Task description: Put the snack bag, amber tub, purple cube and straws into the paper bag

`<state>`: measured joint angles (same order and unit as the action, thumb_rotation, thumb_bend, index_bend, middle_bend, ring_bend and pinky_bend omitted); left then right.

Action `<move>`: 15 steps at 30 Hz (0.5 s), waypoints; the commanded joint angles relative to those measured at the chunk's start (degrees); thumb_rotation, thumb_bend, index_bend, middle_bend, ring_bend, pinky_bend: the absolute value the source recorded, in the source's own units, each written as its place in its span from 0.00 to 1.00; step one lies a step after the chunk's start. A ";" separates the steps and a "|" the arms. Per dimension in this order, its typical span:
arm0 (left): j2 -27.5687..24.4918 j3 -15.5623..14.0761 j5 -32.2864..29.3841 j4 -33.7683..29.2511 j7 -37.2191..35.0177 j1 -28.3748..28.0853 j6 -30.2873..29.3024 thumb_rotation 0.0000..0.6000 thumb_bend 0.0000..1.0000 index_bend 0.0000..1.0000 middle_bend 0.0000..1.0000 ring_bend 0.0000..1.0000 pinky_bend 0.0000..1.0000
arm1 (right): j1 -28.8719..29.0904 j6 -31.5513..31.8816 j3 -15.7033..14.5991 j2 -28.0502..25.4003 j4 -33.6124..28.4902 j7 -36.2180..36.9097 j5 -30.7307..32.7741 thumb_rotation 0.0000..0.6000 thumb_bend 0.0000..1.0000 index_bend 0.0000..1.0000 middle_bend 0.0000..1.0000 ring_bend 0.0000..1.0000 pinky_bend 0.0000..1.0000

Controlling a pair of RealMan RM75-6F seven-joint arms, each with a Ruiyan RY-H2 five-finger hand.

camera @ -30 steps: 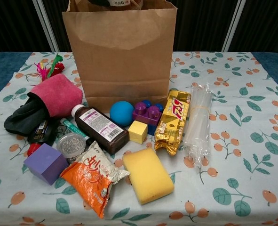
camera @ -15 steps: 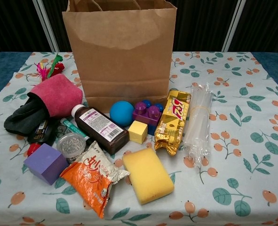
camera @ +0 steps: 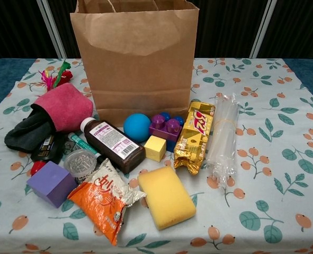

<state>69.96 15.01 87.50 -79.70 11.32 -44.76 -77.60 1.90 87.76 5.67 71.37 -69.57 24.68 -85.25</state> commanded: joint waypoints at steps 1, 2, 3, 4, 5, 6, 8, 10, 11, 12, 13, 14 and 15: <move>-4.93 -5.27 -2.34 -6.44 1.49 6.37 0.87 1.00 0.29 0.30 0.31 0.26 0.33 | 0.26 0.13 0.02 -1.06 -1.82 1.27 -0.67 1.00 0.00 0.31 0.27 0.13 0.16; -5.84 -6.73 -2.63 -7.89 1.52 7.77 1.34 1.00 0.28 0.30 0.31 0.26 0.33 | 0.32 0.41 0.00 -1.63 -2.69 1.68 -1.10 1.00 0.00 0.31 0.27 0.13 0.16; -6.91 -8.64 -2.96 -9.83 1.53 9.50 1.98 1.00 0.28 0.30 0.31 0.26 0.33 | 0.32 1.05 0.00 -2.49 -3.97 2.09 -1.76 1.00 0.00 0.31 0.27 0.13 0.16; -7.60 -10.05 -3.12 -11.16 1.61 10.71 2.47 1.00 0.26 0.30 0.31 0.26 0.33 | 0.28 1.77 0.23 -3.22 -5.16 2.08 -2.09 1.00 0.00 0.31 0.27 0.13 0.16; -8.18 -11.39 -3.30 -12.32 1.82 11.83 2.99 1.00 0.25 0.30 0.31 0.26 0.33 | 0.15 2.64 0.66 -3.95 -6.55 1.63 -2.08 1.00 0.00 0.31 0.27 0.13 0.16; -8.70 -13.02 -3.46 -13.62 1.86 13.11 3.72 1.00 0.25 0.30 0.31 0.26 0.33 | -0.15 3.91 1.52 -4.86 -8.73 0.35 -1.59 1.00 0.00 0.31 0.27 0.13 0.16; -8.93 -15.19 -3.46 -15.03 1.27 14.76 4.74 1.00 0.23 0.30 0.32 0.27 0.33 | -0.50 5.00 2.45 -6.56 -12.39 -2.07 -0.84 1.00 0.00 0.31 0.27 0.13 0.16; -8.72 -17.33 -2.95 -16.21 0.61 16.20 5.86 1.00 0.22 0.30 0.32 0.27 0.34 | -0.75 5.47 3.02 -8.73 -16.73 -3.83 -0.40 1.00 0.00 0.31 0.27 0.13 0.16; -8.50 -18.10 -2.51 -16.76 0.36 16.67 6.24 1.00 0.22 0.30 0.33 0.27 0.34 | -0.86 5.56 3.11 -9.51 -18.30 -4.36 -0.33 1.00 0.00 0.31 0.27 0.13 0.16; -8.16 -18.95 -1.66 -17.55 -0.04 17.15 6.59 1.00 0.22 0.30 0.33 0.28 0.34 | -0.95 5.57 3.13 -10.40 -20.02 -5.10 -0.33 1.00 0.00 0.31 0.27 0.13 0.16; -7.85 -19.45 -0.82 -18.17 -0.34 17.41 6.70 1.00 0.21 0.30 0.33 0.28 0.35 | -0.99 5.56 3.15 -10.92 -21.04 -5.67 -0.33 1.00 0.00 0.31 0.27 0.13 0.16; -7.56 -19.87 0.23 -18.77 -0.59 17.55 6.76 1.00 0.21 0.31 0.34 0.29 0.35 | -1.04 5.57 3.15 -11.28 -21.83 -6.18 -0.31 1.00 0.00 0.31 0.27 0.13 0.16; -7.29 -20.37 1.85 -19.50 -0.81 17.55 6.89 1.00 0.21 0.31 0.34 0.29 0.36 | -1.06 5.53 3.17 -11.63 -22.68 -6.69 -0.25 1.00 0.00 0.31 0.27 0.13 0.16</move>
<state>62.10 -4.20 86.95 -97.65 11.25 -27.71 -71.29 1.16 92.75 8.34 61.49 -89.91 19.82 -85.81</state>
